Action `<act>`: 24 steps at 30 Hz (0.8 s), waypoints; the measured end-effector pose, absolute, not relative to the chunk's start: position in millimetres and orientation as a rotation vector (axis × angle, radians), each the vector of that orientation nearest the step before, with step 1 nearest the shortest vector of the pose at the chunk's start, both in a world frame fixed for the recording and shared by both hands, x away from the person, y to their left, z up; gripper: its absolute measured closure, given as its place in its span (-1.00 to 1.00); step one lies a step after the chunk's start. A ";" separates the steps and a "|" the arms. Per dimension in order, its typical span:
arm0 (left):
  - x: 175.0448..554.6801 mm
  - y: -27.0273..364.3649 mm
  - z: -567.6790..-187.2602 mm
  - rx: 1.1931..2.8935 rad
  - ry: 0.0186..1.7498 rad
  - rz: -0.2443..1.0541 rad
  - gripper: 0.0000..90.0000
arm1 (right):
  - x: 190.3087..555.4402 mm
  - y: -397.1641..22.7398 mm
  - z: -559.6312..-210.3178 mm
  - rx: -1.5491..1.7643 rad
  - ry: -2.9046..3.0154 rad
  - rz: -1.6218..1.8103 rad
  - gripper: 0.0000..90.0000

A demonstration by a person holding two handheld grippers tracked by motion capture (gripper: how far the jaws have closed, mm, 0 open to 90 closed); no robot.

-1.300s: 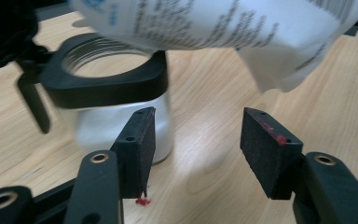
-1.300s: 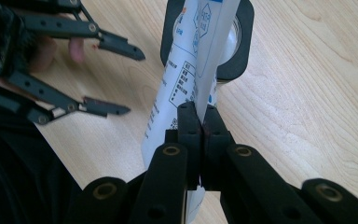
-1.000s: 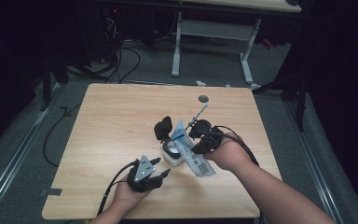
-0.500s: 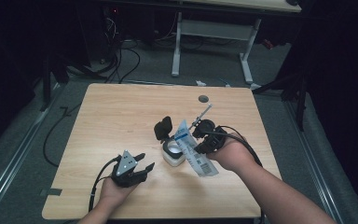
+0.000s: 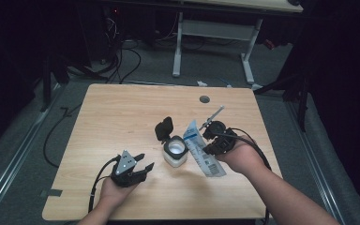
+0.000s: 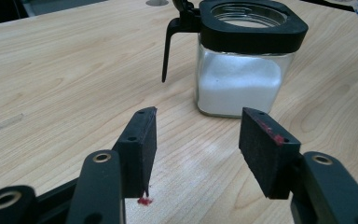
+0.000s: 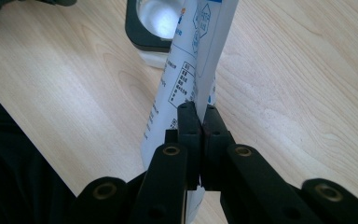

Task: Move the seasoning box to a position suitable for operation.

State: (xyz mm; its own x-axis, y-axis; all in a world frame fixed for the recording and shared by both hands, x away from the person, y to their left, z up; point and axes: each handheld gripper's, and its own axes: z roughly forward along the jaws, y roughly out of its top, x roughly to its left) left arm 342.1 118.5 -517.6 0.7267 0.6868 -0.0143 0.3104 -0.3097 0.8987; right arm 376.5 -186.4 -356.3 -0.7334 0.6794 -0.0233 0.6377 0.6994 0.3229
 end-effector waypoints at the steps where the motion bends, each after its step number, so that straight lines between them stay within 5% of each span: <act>1: 342.2 118.7 -517.6 1.907 0.768 0.461 0.04 | 376.5 -188.6 -357.3 1.082 2.761 0.446 0.98; 24: 343.6 117.1 -520.6 1.923 0.775 0.468 0.01 | 388.9 -243.9 -393.0 1.215 2.684 0.348 0.98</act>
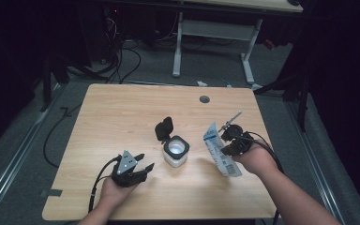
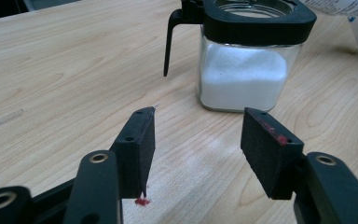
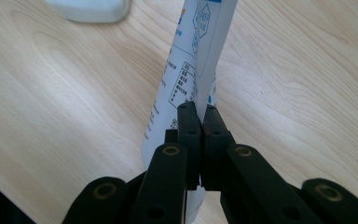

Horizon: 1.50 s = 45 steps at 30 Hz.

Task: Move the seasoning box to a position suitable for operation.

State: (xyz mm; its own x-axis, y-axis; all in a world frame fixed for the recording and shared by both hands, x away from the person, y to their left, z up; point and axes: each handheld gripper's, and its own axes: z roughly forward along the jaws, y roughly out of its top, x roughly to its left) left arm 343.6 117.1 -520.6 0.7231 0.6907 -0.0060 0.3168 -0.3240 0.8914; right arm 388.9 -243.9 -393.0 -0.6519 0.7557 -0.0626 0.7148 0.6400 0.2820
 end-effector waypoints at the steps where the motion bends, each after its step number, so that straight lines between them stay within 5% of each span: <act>1: 343.6 117.2 -520.5 1.923 0.775 0.466 0.01 | 390.0 -246.9 -394.9 1.227 2.676 0.340 0.98; 45: 349.0 122.1 -523.3 1.906 0.805 0.428 0.03 | 398.9 -287.0 -395.9 1.312 2.488 0.488 0.98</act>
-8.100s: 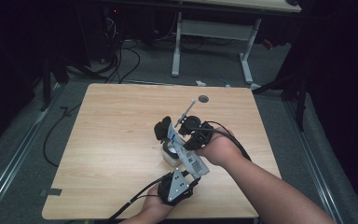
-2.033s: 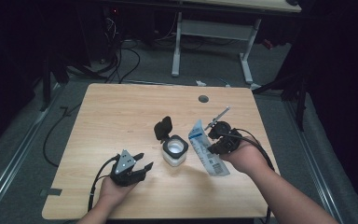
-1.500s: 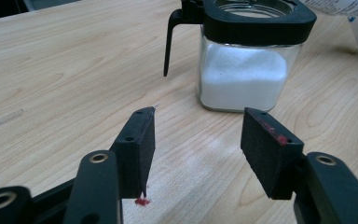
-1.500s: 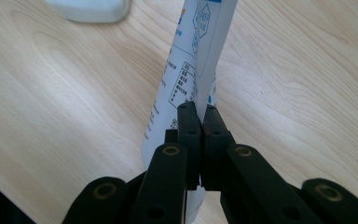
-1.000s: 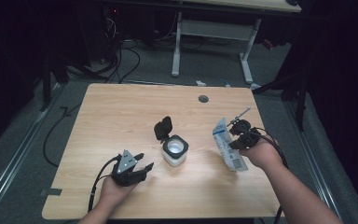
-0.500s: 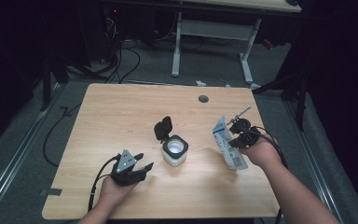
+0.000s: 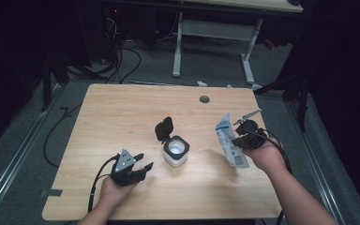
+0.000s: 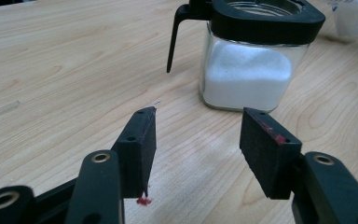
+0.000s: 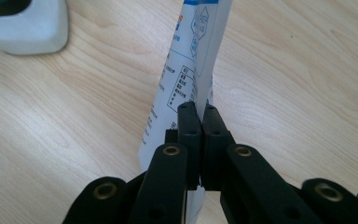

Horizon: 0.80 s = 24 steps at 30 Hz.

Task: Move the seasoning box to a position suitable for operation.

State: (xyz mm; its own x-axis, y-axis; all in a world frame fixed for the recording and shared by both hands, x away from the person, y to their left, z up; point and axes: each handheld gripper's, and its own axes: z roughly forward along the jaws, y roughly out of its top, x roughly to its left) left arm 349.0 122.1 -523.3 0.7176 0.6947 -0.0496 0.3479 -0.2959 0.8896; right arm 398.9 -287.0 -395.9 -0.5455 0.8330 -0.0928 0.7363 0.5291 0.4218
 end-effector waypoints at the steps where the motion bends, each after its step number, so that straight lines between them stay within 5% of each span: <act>1: 349.2 122.6 -523.3 1.903 0.808 0.426 0.03 | 398.1 -287.0 -394.7 1.309 2.482 0.500 0.98; 24: 354.7 134.0 -521.1 1.872 0.847 0.437 0.00 | 382.2 -293.4 -407.0 1.324 2.404 0.627 0.98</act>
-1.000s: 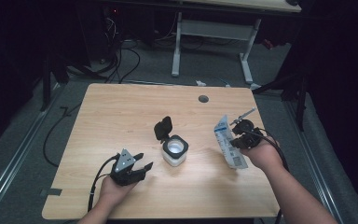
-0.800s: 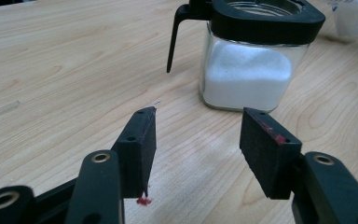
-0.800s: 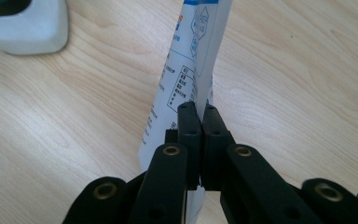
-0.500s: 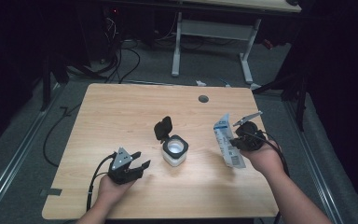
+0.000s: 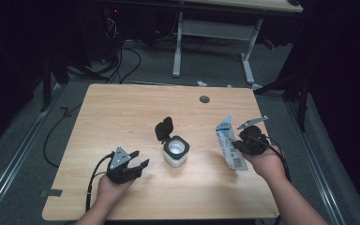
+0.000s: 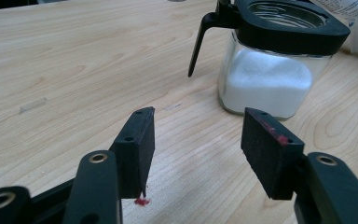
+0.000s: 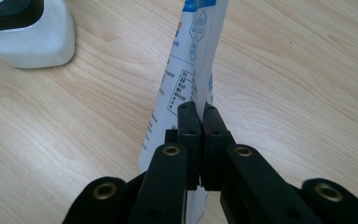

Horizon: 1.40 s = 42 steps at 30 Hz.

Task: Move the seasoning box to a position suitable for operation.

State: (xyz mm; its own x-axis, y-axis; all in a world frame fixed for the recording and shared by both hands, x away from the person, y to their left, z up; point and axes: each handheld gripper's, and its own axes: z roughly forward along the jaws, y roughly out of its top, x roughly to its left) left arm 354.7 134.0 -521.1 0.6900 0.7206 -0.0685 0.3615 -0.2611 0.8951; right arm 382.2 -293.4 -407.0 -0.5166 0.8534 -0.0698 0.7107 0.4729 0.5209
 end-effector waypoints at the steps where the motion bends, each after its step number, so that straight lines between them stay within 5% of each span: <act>1: 354.8 134.4 -521.0 1.869 0.848 0.438 -0.01 | 381.7 -293.3 -407.4 1.321 2.404 0.628 0.98; 42: 369.1 172.1 -523.8 1.883 0.931 0.414 -0.13 | 353.1 -300.9 -442.4 1.281 2.105 1.047 0.99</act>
